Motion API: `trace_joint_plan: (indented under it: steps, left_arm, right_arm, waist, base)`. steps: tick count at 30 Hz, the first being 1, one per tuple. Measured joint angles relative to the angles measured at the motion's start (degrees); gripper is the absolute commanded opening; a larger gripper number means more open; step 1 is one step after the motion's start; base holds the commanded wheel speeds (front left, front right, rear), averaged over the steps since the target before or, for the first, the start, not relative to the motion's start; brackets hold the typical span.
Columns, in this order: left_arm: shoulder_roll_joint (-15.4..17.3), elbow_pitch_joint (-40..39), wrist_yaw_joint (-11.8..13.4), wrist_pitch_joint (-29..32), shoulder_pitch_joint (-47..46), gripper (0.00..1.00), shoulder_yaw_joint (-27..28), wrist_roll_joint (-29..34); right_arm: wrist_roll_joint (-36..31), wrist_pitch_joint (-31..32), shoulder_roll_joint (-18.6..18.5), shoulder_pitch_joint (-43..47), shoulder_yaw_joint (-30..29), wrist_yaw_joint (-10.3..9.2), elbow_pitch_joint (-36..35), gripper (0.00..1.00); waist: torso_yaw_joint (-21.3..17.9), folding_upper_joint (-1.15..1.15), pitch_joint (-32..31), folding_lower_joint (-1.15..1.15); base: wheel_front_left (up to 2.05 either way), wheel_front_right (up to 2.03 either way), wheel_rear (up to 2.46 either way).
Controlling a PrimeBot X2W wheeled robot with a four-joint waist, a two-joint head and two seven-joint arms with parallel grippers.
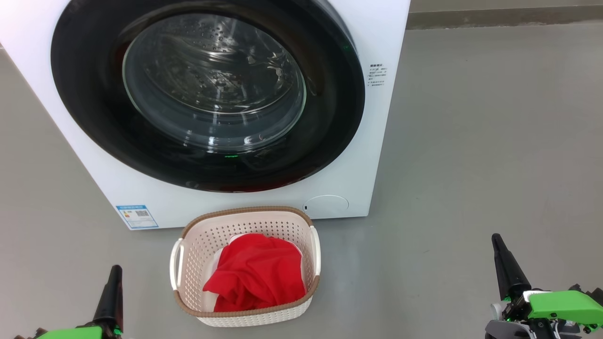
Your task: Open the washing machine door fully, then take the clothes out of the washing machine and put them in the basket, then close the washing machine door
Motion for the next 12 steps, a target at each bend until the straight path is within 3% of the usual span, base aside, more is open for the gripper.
trace_joint_plan:
  steps: [12]
  left_arm:
    - [0.0, 0.0, 0.0, 0.0, 0.0, 0.0, 0.0, 0.0]
  right_arm:
    - [0.01, 0.0, 0.0, 0.0, 0.0, 0.0, 0.0, 0.0]
  waist:
    - [0.0, 0.0, 0.0, 0.0]
  base:
    - [0.0, 0.0, 0.0]
